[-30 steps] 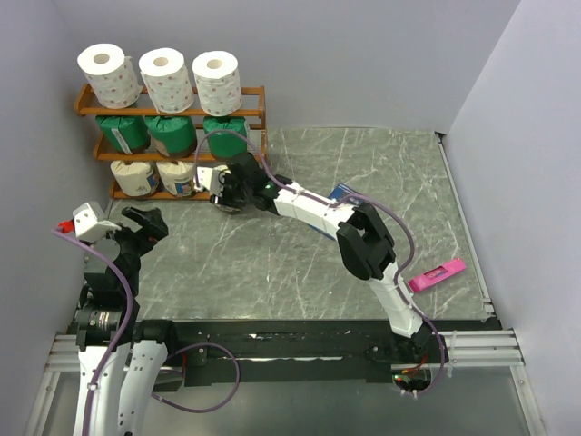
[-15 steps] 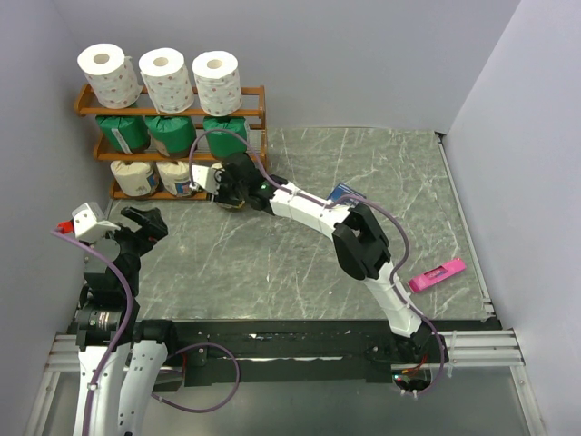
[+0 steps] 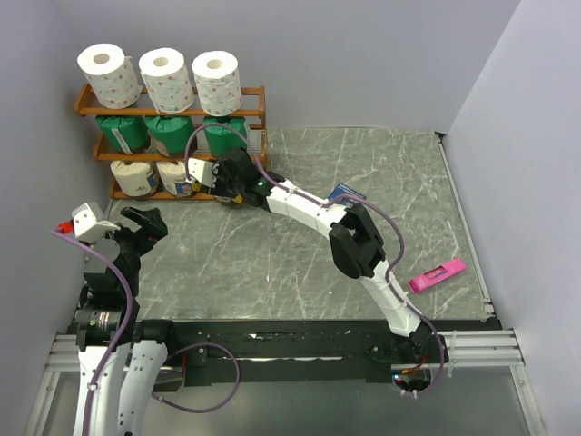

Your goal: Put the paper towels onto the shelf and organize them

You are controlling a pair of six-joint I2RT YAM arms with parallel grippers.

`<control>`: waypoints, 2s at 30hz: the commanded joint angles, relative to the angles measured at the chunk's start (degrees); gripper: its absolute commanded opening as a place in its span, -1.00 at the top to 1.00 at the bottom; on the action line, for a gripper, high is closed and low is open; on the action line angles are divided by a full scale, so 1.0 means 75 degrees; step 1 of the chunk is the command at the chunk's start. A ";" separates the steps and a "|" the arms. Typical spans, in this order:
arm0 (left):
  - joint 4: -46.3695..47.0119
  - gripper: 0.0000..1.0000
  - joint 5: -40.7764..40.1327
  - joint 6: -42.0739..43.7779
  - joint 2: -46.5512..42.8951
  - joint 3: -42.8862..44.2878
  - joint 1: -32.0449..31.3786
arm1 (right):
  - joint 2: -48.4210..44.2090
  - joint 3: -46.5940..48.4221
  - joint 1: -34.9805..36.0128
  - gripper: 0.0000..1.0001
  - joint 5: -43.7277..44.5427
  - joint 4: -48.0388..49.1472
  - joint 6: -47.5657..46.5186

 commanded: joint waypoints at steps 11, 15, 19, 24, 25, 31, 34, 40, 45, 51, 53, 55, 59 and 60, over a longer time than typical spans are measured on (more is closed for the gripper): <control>0.0107 -0.93 -0.0109 -0.0081 -0.0086 0.0257 0.0012 | 0.0141 0.0088 -0.0098 -0.07 0.1128 0.1138 -0.0748; 0.0096 -0.93 -0.0121 -0.0069 -0.0098 0.0269 0.0012 | 0.0001 -0.0053 -0.0040 -0.13 0.1070 0.1197 -0.0725; 0.0131 -0.93 -0.0121 -0.0069 -0.0167 0.0245 0.0012 | -0.0350 -0.0322 0.0019 -0.18 0.0800 0.1161 -0.0654; 0.0131 -0.93 -0.0074 -0.0057 -0.0191 0.0222 0.0012 | -0.0620 -0.0522 0.0089 -0.29 0.0859 0.1044 -0.0526; 0.0131 -0.93 -0.0074 -0.0057 -0.0180 0.0222 0.0012 | -0.0772 -0.0696 0.0101 -0.31 0.0859 0.1044 -0.0502; 0.0154 -0.93 -0.0039 -0.0046 -0.0238 0.0187 0.0012 | -0.1499 -0.1541 0.0206 -0.40 0.0894 0.1349 -0.0385; 0.0177 -0.93 0.0008 -0.0023 -0.0261 0.0175 0.0012 | -0.1745 -0.1682 0.0265 -0.51 0.0941 0.1173 -0.0245; 0.0224 -0.93 0.0195 0.0013 -0.0133 0.0152 0.0012 | -0.2366 -0.2220 0.0288 -0.61 0.0906 0.1126 0.0223; 0.0376 -0.93 0.0593 0.0106 -0.0109 0.0070 0.0012 | -0.3290 -0.3134 0.0288 -0.47 0.0613 0.1255 0.0915; 0.0739 -0.93 0.1799 0.0364 0.0078 -0.0047 0.0012 | -0.4858 -0.4620 0.0300 -0.43 0.0298 0.0788 0.2835; 0.1066 -0.93 0.2441 0.0470 0.0043 -0.0164 0.0001 | -0.5376 -0.4997 0.0324 -0.52 0.0261 0.0472 0.3959; 0.1336 -0.93 0.3005 0.0551 0.0008 -0.0270 0.0001 | -0.6278 -0.5653 0.0335 -0.60 -0.0136 0.0318 0.5080; 0.1887 -0.93 0.4260 0.0587 0.0206 -0.0457 -0.0023 | -0.7673 -0.6731 0.0359 -0.99 -0.0511 0.0013 0.6457; 0.1923 -0.93 0.4552 0.0575 0.0347 -0.0469 -0.0023 | -0.8128 -0.7104 0.0370 -0.99 -0.0594 -0.0057 0.6610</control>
